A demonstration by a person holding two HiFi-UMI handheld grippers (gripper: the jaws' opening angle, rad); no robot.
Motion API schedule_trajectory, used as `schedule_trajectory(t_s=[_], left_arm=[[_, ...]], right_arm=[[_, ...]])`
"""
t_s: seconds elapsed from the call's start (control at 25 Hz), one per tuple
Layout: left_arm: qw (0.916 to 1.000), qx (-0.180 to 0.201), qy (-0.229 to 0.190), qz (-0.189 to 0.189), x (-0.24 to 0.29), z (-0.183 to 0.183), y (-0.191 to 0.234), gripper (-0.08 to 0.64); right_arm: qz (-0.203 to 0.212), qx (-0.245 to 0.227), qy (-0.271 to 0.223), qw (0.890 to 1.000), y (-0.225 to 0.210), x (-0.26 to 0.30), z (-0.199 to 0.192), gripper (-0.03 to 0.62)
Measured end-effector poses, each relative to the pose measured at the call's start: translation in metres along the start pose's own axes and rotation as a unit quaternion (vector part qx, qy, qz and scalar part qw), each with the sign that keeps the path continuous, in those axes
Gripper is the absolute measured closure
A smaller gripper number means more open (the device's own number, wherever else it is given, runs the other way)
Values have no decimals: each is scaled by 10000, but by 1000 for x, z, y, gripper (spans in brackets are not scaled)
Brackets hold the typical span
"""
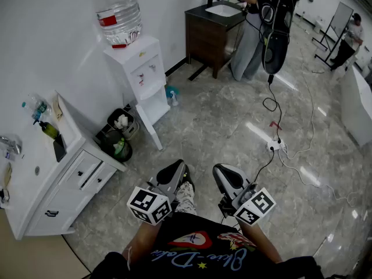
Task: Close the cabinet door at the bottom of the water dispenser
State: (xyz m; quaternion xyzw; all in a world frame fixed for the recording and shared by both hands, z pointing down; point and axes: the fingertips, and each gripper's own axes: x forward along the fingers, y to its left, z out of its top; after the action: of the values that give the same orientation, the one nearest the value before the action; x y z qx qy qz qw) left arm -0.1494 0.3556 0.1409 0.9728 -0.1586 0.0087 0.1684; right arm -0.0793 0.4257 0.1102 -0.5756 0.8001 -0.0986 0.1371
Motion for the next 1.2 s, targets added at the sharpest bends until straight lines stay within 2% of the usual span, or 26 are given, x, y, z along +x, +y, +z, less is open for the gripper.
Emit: schedule_trajectory(t_s=[0.16, 0.28, 0.48, 0.56, 0.72, 0.92, 1.04, 1.2], left_arm=[[9998, 118, 165, -72, 53, 13, 42, 561], [9995, 164, 275, -23, 92, 30, 84, 561], [9993, 67, 187, 312, 147, 60, 164, 561], [9989, -27, 80, 467, 163, 70, 195, 561], [9970, -169, 89, 752, 184, 78, 248, 561], [9941, -119, -6, 1074, 194, 79, 283, 561], [9900, -67, -18, 1412, 190, 75, 298, 561], [9803, 29, 17, 1975, 190, 72, 319, 561]], right_arm=[[-194, -16, 258, 9995, -54, 46, -2, 575], [-186, -64, 347, 9992, -101, 97, 13, 575], [276, -392, 438, 9979, -158, 186, 34, 575], [388, -334, 531, 9973, -179, 222, 35, 575], [440, -262, 758, 9958, -210, 281, 30, 575], [523, -107, 985, 9937, -240, 315, 19, 575], [609, -13, 1098, 9921, -255, 329, 12, 575], [993, 77, 1265, 9870, -278, 357, 5, 575]])
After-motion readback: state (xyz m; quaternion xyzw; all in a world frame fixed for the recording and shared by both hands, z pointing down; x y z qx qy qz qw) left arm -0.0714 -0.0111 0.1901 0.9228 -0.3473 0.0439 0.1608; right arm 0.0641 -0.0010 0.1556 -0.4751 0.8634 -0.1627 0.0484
